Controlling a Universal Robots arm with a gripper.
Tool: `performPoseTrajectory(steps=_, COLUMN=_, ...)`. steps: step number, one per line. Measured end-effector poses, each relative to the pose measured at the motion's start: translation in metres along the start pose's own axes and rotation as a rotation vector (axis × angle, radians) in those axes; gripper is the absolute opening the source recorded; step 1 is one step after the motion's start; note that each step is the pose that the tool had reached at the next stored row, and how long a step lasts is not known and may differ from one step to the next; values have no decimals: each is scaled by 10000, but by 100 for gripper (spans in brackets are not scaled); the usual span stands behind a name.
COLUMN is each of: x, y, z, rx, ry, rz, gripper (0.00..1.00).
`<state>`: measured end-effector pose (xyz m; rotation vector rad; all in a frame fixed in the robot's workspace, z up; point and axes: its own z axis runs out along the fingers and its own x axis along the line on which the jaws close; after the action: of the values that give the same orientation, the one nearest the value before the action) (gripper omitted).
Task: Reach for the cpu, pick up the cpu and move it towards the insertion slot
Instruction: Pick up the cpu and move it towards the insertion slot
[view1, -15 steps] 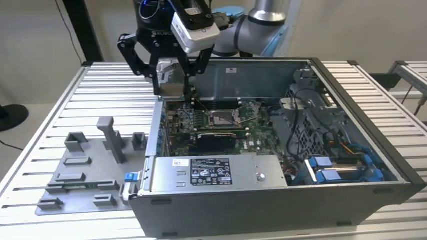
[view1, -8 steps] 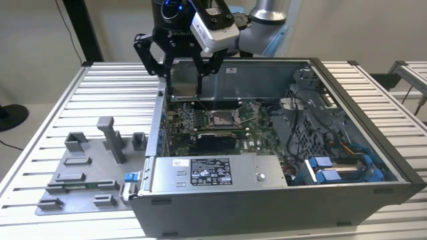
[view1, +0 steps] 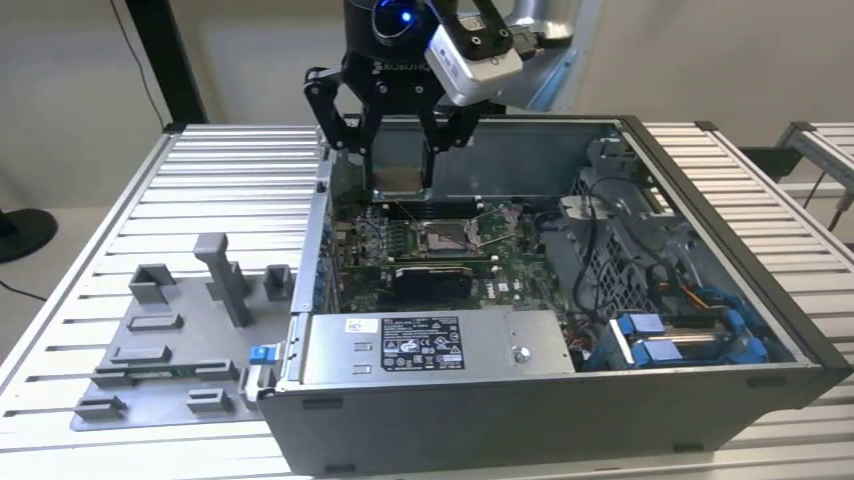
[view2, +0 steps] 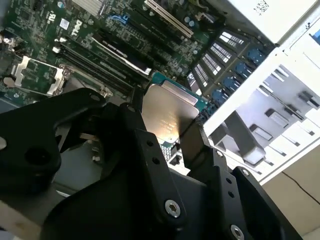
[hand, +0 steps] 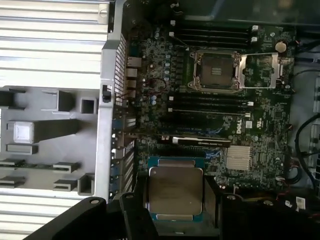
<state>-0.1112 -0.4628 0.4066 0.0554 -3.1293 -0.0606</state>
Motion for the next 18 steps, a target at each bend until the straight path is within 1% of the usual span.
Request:
performPoseTrajectory(steps=6, x=-178, y=-6, z=-2, rx=0, ry=0, rz=0, gripper=0)
performPoseTrajectory(steps=9, x=-246, y=-9, z=-2, rx=-1, ry=0, rz=0, gripper=0)
performPoseTrajectory(steps=10, x=-318, y=-11, z=-4, rx=0, ry=0, rz=0, gripper=0)
performPoseTrajectory(steps=12, x=-355, y=-12, z=-4, rx=-1, ry=0, rz=0, gripper=0)
performPoseTrajectory(steps=16, x=-459, y=-16, z=-4, rx=-1, ry=-1, rz=25, gripper=0)
performPoseTrajectory(steps=18, x=-496, y=-18, z=-2, rx=-1, ry=-3, rz=77, gripper=0)
